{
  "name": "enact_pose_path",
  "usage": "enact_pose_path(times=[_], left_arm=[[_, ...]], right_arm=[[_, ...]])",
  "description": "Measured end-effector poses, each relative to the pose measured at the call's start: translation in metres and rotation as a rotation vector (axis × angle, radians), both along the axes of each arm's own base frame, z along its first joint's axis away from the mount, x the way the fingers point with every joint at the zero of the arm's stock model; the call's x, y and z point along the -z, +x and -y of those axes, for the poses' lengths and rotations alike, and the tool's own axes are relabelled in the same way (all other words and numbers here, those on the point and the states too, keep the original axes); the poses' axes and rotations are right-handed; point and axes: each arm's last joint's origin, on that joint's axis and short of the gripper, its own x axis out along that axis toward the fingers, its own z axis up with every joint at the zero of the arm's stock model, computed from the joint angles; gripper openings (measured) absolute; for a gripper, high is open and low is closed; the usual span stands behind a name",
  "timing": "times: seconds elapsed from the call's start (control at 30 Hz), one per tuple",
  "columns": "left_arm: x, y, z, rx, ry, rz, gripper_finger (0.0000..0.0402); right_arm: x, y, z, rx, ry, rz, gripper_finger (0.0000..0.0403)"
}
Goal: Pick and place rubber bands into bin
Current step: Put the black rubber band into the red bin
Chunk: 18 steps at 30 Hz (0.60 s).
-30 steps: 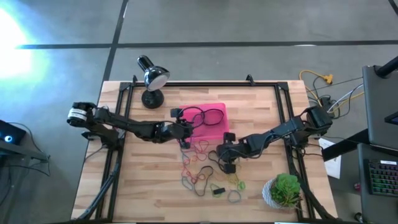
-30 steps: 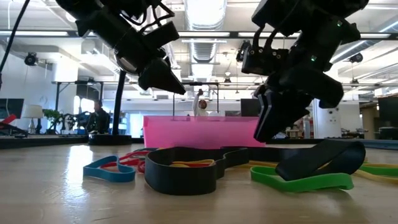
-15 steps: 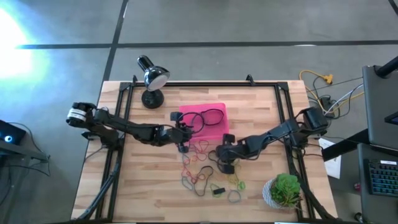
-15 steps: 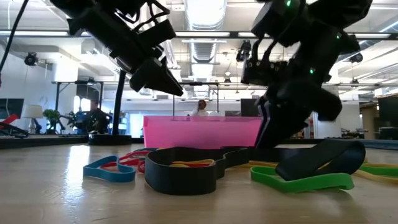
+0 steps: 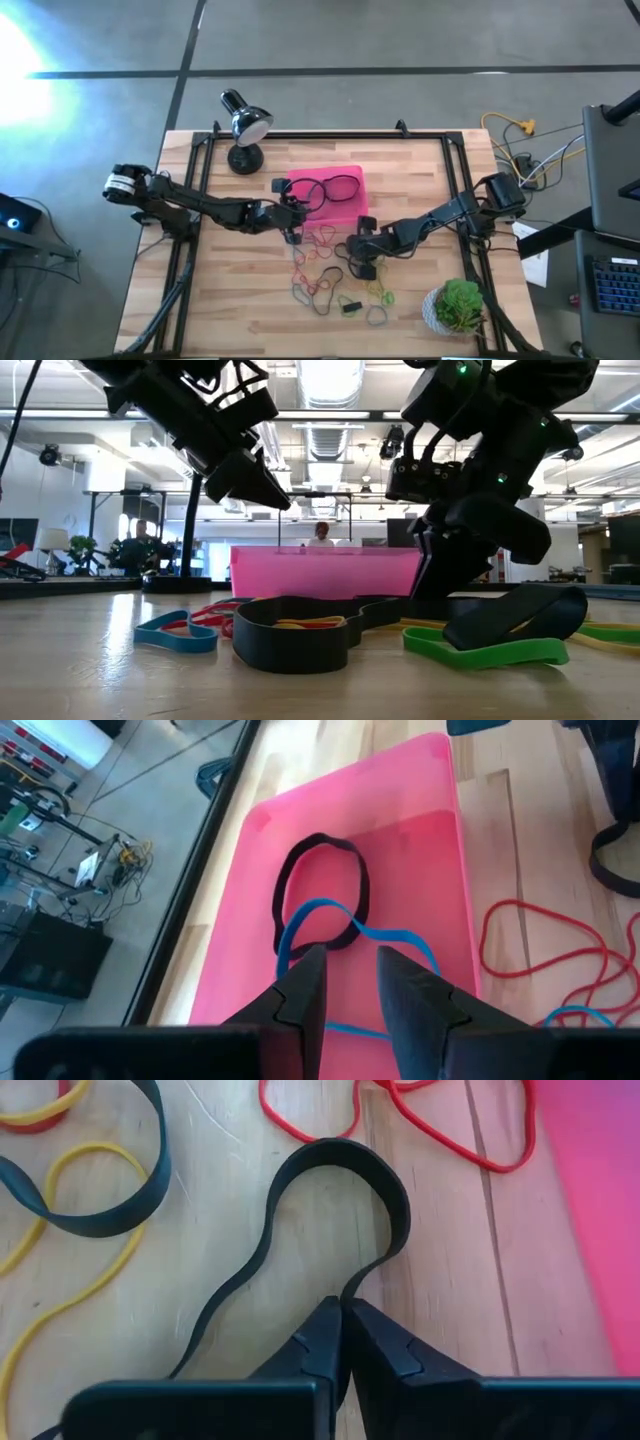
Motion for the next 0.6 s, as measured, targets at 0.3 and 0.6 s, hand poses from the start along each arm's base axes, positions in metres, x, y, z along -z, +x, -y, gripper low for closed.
enact_pose_path(times=[0.3,0.6], left_arm=[[0.0,0.0,0.0,0.001,0.0,-0.001,0.0076],[0.0,0.0,0.0,0.001,-0.001,0.0,0.0076]], right_arm=[[-0.001,-0.001,0.001,0.028,-0.028,0.009,0.0012],[-0.021,0.001,0.001,0.009,-0.068,0.082,0.0012]])
